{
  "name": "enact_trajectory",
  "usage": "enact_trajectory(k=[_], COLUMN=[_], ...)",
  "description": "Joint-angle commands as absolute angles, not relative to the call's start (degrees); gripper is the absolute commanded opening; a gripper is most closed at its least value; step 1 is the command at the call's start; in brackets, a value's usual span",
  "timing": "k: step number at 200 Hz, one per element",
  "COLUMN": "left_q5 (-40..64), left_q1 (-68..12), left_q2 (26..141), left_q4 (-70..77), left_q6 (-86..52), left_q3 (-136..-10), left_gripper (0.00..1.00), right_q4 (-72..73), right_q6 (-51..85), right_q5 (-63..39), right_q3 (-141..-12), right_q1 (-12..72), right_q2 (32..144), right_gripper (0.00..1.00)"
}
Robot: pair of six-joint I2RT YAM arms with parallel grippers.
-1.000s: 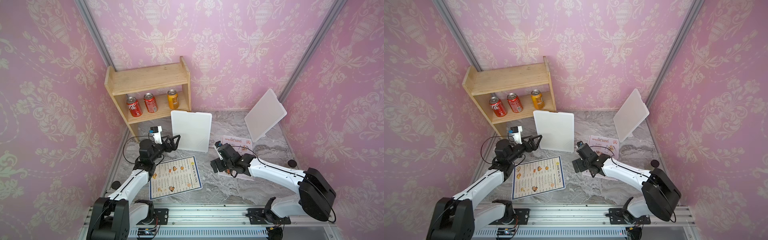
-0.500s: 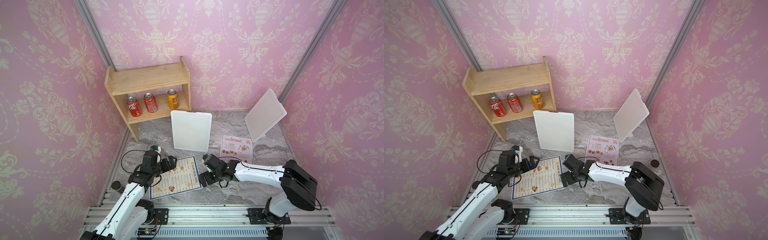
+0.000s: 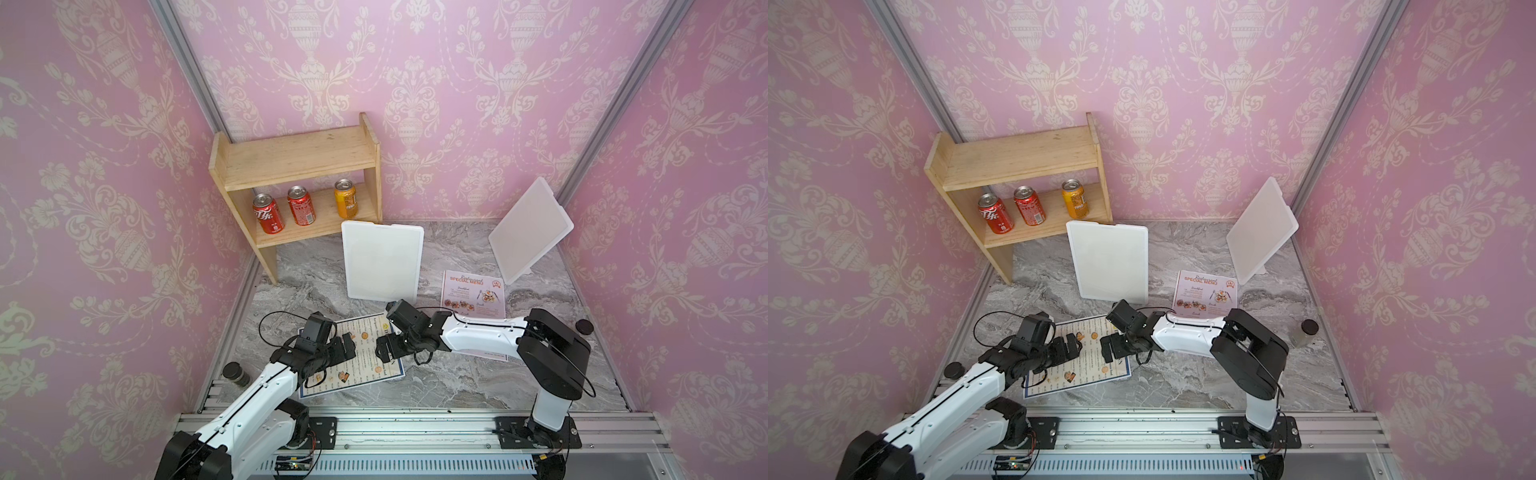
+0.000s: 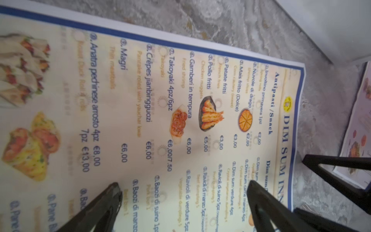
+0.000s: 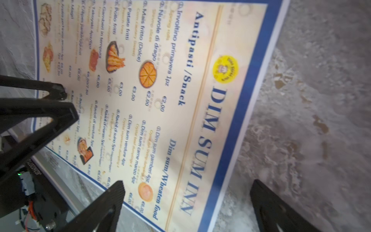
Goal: Insert the menus into the narrow rack
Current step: Pick up the menu from the center of the board.
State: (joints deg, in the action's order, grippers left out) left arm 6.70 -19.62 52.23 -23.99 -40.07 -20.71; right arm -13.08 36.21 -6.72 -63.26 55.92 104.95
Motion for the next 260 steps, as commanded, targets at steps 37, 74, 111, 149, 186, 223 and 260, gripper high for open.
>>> enact_trajectory(k=[37,74,111,149,186,223,260], left_q5=[7.77,7.09,6.44,6.15,6.5,6.72,5.59], left_q1=[-20.52,-24.17,-25.22,-25.21,-25.23,-25.27,-25.23], left_q2=[59.02,64.55,65.45,63.27,61.84,58.83,51.73], left_q4=[-17.03,-13.19,-12.16,-13.49,-13.54,-13.39,-15.49], left_q6=[-44.15,-45.23,-45.44,-45.18,-45.33,-45.35,-43.38], left_q3=[-17.72,-19.97,-20.97,-20.91,-20.39,-20.39,-23.47], left_gripper=[0.99,0.99,0.99,0.99,0.99,0.99,0.99], right_q4=[-9.24,-8.18,-8.75,-10.71,-12.6,-12.14,-14.28], right_q6=[39.55,39.16,38.93,38.49,37.71,36.64,34.64], right_q5=[-8.97,-7.94,-6.45,-4.35,-3.02,-3.77,-4.85], right_q3=[-63.73,-61.86,-60.77,-60.65,-60.89,-60.87,-62.63], right_q1=[56.52,56.51,56.43,56.38,56.19,56.16,56.19], right_q2=[109.1,107.4,105.45,103.27,101.69,101.07,100.48], right_gripper=[1.0,0.96,0.87,0.69,0.56,0.35,0.2])
